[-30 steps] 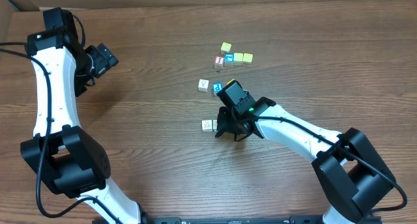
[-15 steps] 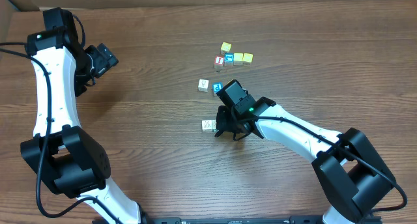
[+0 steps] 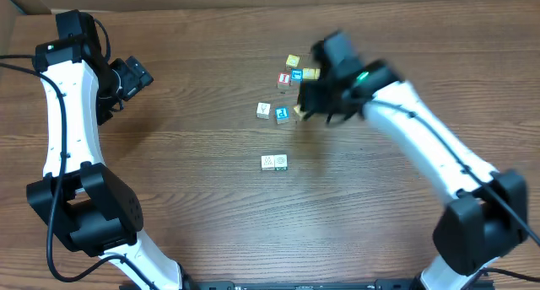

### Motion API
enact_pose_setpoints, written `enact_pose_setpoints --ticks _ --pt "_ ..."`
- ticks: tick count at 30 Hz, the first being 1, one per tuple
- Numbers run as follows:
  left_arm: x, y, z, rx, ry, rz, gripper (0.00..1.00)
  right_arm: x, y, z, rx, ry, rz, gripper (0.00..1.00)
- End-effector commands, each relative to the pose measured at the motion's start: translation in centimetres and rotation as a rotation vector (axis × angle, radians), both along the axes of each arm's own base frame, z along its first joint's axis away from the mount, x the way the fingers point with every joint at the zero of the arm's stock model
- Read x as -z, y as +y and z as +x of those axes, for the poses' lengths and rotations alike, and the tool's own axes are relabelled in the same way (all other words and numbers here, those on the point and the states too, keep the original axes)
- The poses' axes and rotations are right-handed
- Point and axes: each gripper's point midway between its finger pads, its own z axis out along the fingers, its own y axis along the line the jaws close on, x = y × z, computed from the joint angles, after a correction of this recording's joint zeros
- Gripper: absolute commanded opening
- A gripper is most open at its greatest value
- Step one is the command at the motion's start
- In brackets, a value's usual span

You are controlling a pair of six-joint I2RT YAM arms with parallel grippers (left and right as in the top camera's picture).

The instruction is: Flip 5 blocks

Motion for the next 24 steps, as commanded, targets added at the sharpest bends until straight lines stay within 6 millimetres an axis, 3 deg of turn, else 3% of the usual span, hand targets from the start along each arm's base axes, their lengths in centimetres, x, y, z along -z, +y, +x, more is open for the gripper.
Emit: enact_pose_setpoints --ticks 1,5,10,16,24 --pt "-1.0 0.2 0.2 0.002 -0.025 0.012 1.00 -1.7 -1.4 1.4 -0.122 -0.099 -0.050 0.64" --pt "-1.0 0.2 0.2 0.002 -0.025 0.012 1.00 0.8 -1.4 2.6 -0.220 -0.111 -0.104 0.74" --pt "-1.0 0.2 0.2 0.002 -0.025 0.012 1.00 5.3 -0.5 4.3 -0.328 -0.110 -0.153 0.73" --pt "-1.0 0.2 0.2 0.002 -0.025 0.012 1.00 9.9 -0.1 4.2 -0.364 -0.033 -0.165 0.68" --pt "-1.0 0.2 0.2 0.003 -0.025 0.012 1.00 12.6 0.9 3.0 -0.399 0.046 -0.105 0.63"
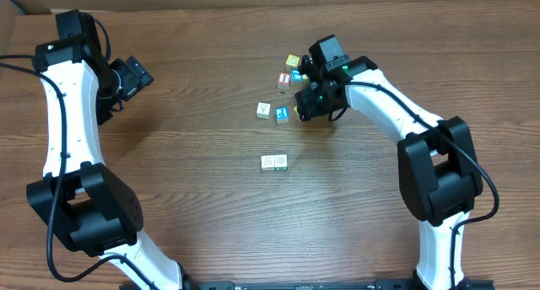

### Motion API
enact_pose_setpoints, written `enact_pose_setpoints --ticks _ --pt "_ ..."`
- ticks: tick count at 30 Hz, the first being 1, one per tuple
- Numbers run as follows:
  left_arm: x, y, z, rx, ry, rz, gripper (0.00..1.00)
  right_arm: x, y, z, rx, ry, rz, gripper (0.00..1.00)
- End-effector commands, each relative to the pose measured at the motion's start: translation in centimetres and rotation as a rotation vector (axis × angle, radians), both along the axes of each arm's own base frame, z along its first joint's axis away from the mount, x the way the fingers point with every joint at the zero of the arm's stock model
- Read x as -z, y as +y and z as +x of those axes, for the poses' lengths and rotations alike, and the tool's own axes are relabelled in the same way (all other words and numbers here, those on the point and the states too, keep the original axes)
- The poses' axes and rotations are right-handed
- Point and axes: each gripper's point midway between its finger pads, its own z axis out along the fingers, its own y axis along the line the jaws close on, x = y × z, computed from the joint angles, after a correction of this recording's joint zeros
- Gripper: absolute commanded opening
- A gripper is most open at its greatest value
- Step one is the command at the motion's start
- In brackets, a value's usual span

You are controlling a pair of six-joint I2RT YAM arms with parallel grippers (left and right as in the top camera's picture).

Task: Flip 5 blocks
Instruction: 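Grasp the yellow K block with the right gripper and lift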

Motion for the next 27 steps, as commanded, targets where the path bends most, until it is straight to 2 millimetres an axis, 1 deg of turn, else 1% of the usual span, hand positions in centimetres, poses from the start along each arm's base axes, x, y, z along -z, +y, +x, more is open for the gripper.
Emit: enact_pose_setpoints --ticks 1,3,8,12,14,16,18,19,27 --pt "-1.0 0.2 0.2 0.002 -0.025 0.012 0.99 0.8 0.9 -0.6 -0.030 0.030 0.030 0.61" --pt "-1.0 0.2 0.2 0.002 -0.025 0.012 1.00 1.2 0.8 -0.6 -0.030 0.036 0.027 0.59" --pt "-1.0 0.2 0.2 0.002 -0.025 0.012 1.00 1.7 0.9 -0.6 -0.031 0.040 0.027 0.59" --pt "-1.0 0.2 0.2 0.002 -0.025 0.012 1.00 3.0 1.0 -0.6 -0.032 0.055 0.020 0.59" --pt "-1.0 0.2 0.2 0.002 -0.025 0.012 1.00 3.5 1.0 -0.7 -0.032 0.065 0.015 0.53" --pt "-1.0 0.2 0.2 0.002 -0.025 0.012 1.00 3.6 1.0 -0.7 -0.032 0.066 0.015 0.44" --pt "-1.0 0.2 0.2 0.002 -0.025 0.012 1.00 3.0 1.0 -0.6 -0.032 0.056 0.019 0.38" --pt "-1.0 0.2 0.2 0.002 -0.025 0.013 1.00 2.6 1.1 -0.5 -0.031 0.048 0.022 0.37" --pt "-1.0 0.2 0.2 0.002 -0.025 0.012 1.00 -2.2 1.2 -0.1 -0.029 -0.032 0.054 0.34"
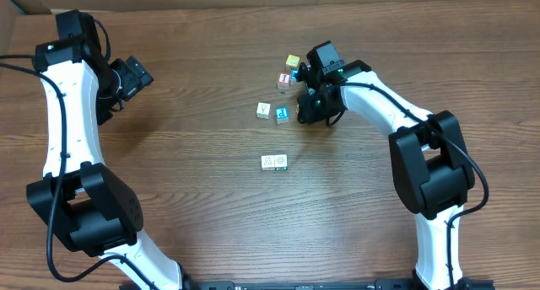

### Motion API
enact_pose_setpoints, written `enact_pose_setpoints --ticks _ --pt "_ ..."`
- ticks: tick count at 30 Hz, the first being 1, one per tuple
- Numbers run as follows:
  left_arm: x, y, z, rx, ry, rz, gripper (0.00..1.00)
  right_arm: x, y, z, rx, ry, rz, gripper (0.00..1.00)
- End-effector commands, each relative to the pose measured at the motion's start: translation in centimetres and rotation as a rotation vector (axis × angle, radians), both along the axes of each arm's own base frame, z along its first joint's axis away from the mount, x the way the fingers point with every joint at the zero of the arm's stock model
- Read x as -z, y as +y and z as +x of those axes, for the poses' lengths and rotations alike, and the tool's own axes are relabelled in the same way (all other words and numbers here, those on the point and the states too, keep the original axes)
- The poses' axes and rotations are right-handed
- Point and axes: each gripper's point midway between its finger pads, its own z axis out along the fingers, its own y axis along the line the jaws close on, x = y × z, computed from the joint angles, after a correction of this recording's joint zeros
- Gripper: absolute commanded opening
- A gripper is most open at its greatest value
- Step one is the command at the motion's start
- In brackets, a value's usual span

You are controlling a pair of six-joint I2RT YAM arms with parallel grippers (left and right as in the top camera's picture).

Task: Flip 5 blocks
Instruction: 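Grasp the yellow K block with the right gripper and lift, then carry the K block toward the front and lower it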

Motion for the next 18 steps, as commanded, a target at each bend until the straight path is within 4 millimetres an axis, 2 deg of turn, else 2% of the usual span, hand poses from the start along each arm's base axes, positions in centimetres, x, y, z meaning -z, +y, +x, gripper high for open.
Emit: enact_pose_setpoints --ticks 1,6,11,15,18 --pt "-1.0 0.2 0.2 0.002 -0.025 0.012 1.00 -4.9 0.6 0.5 -0.009 -0.093 0.043 0.33" --pt "-1.0 0.2 0.2 0.002 -0.025 0.012 1.00 -6.9 0.1 -0.8 -0.008 -0.079 0.037 0.31" --pt "-1.0 0.2 0.2 0.002 -0.025 0.012 1.00 -7.1 -1.7 -4.7 0.037 0.076 -0.020 0.31" --pt "-1.0 0.2 0.2 0.002 -0.025 0.012 1.00 -6.5 -3.2 -8.2 0.150 0.250 -0.083 0.31" --pt "-1.0 0.2 0.2 0.002 -0.025 0.012 1.00 -6.4 -3.7 -9.9 0.243 0.339 -0.118 0.31"
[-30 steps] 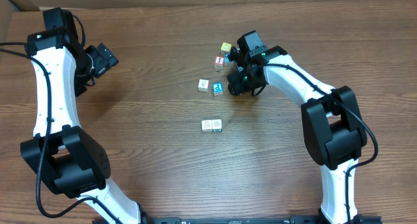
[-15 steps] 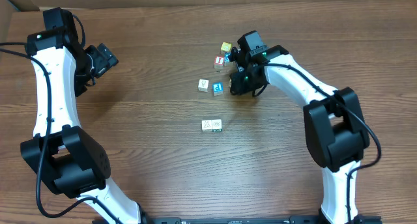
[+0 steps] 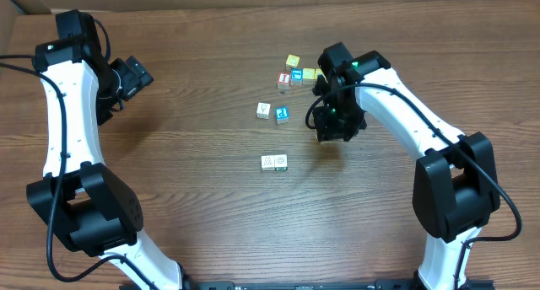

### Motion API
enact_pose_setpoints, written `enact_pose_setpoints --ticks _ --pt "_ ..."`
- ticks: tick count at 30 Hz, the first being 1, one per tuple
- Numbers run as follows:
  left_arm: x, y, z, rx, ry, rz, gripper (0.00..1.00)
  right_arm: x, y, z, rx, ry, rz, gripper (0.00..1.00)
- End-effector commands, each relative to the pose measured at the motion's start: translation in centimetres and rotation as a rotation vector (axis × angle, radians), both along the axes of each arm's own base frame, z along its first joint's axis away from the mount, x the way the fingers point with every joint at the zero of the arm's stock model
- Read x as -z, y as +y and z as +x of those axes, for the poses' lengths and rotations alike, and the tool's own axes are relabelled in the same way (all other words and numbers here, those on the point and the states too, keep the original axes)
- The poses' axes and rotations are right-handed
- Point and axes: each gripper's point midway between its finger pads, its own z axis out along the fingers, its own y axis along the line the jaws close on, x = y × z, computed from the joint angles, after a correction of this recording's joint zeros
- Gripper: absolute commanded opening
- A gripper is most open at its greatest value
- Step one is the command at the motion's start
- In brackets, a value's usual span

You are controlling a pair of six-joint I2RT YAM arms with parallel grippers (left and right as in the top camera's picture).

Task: Flip 5 blocks
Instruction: 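Carry the K block toward the front and lower it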

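Observation:
Small cube blocks lie on the wooden table in the overhead view. At the back is a cluster: a yellow block [image 3: 293,61], a red-and-white block [image 3: 284,78], a blue block [image 3: 297,75] and a tan block [image 3: 309,73]. Nearer lie a white block [image 3: 264,110] and a blue block with a white letter [image 3: 282,115]. A white-and-green pair [image 3: 273,162] lies nearest the front. My right gripper [image 3: 327,135] points down to the right of the lettered blue block, apart from it; its fingers are hidden under the wrist. My left gripper [image 3: 137,79] hangs far to the left.
The wooden table [image 3: 194,206] spreads out around the blocks. A strip of cardboard runs along the far edge. The left arm's base [image 3: 84,210] and the right arm's base [image 3: 460,214] stand at the front corners.
My right gripper was right beside the lettered blue block, its arm hiding the tan block. It now stands further right and nearer the front. The back cluster shows in full again. No block has visibly shifted.
My right arm was blurred in motion over the right side of the blocks. At the following two moments its gripper stood close beside the lettered blue block. It now stands away from the blocks. The left arm has stayed in one place throughout.

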Motion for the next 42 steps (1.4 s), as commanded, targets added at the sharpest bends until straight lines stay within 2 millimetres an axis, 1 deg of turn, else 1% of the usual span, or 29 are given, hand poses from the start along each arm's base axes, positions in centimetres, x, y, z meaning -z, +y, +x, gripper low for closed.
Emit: enact_pose_setpoints --ticks 1,4,9,12,14,20,27,32,34,36,40,42 --pt "-1.0 0.2 0.2 0.002 -0.025 0.012 1.00 -0.9 0.2 -1.0 0.123 0.037 -0.020 0.31" --pt "-1.0 0.2 0.2 0.003 -0.025 0.012 1.00 -0.9 1.0 -2.0 0.104 0.055 -0.032 0.31" --pt "-1.0 0.2 0.2 0.002 -0.025 0.012 1.00 -0.7 3.2 -3.5 0.029 0.049 -0.034 0.31" --pt "-1.0 0.2 0.2 0.002 -0.025 0.012 1.00 -0.2 4.3 -4.6 -0.011 0.052 -0.041 0.32" --pt "-1.0 0.2 0.2 0.002 -0.025 0.012 1.00 0.4 4.7 -5.2 -0.004 0.054 -0.053 0.32" --pt "-1.0 0.2 0.2 0.003 -0.025 0.012 1.00 1.8 4.4 -6.1 0.005 0.073 -0.077 0.32" --pt "-1.0 0.2 0.2 0.002 -0.025 0.012 1.00 3.2 4.4 -6.2 0.008 0.064 -0.070 0.32" --pt "-1.0 0.2 0.2 0.002 -0.025 0.012 1.00 3.3 4.4 -6.2 0.008 0.065 -0.071 0.33" --pt "-1.0 0.2 0.2 0.002 -0.025 0.012 1.00 3.3 4.4 -6.2 0.008 0.065 -0.071 0.39" --pt "-1.0 0.2 0.2 0.002 -0.025 0.012 1.00 3.3 4.3 -6.3 0.008 0.067 -0.073 0.43" --pt "-1.0 0.2 0.2 0.002 -0.025 0.012 1.00 3.3 4.0 -6.4 0.015 0.077 -0.079 0.55" --pt "-1.0 0.2 0.2 0.002 -0.025 0.012 1.00 3.2 3.7 -6.2 0.023 0.080 -0.080 0.58"
